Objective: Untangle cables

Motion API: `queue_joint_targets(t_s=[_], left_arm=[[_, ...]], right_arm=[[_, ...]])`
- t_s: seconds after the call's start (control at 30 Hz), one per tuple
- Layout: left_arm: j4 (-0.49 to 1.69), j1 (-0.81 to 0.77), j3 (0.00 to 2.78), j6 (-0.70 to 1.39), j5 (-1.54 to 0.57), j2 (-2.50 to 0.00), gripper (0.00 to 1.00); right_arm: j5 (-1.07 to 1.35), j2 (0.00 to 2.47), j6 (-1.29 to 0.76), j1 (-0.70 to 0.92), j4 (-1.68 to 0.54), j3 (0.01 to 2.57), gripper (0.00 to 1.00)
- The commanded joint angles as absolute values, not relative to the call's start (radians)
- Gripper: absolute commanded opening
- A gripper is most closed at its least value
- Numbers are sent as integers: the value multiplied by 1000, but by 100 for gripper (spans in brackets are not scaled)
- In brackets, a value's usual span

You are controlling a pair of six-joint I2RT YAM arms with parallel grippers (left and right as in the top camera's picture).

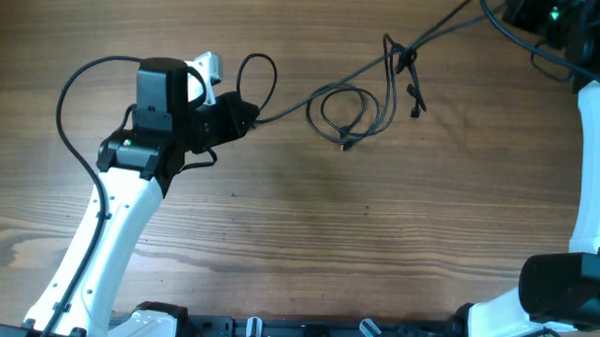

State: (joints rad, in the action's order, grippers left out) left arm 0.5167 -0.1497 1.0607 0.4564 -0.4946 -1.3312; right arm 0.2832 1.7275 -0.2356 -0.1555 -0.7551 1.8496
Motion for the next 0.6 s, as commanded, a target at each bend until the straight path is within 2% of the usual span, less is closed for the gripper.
queue_joint_targets(t_s=[0.0,0.17,0.23,0.27,0.3,0.37,0.5,0.57], left_arm=[[547,-132,1066,395,-385,-1322,4],[536,-137,1066,401,-397,-1322,4],[527,-150,1066,405,-423,-1322,16],[524,-160,1066,417,-426,-1322,25],[505,-197,1066,484,-425,-1324,49],[487,-215,1066,509,-426,-1325,59],[423,-265,1066,562,-427,-1353,71],[369,-287,1066,593,-444,-1375,72]], right_arm=[[65,1711,-295,-186,-751,1883,4],[579,1711,-207,-154,-849,1873,4],[689,1711,-182,-114,-915,1853,4],[713,1711,-167,-86,-946,1840,4],[716,1711,-144,32,-984,1777,4],[714,1711,-129,103,-965,1746,4],[715,1711,-109,217,-916,1732,4],[715,1711,-127,242,-901,1732,4]])
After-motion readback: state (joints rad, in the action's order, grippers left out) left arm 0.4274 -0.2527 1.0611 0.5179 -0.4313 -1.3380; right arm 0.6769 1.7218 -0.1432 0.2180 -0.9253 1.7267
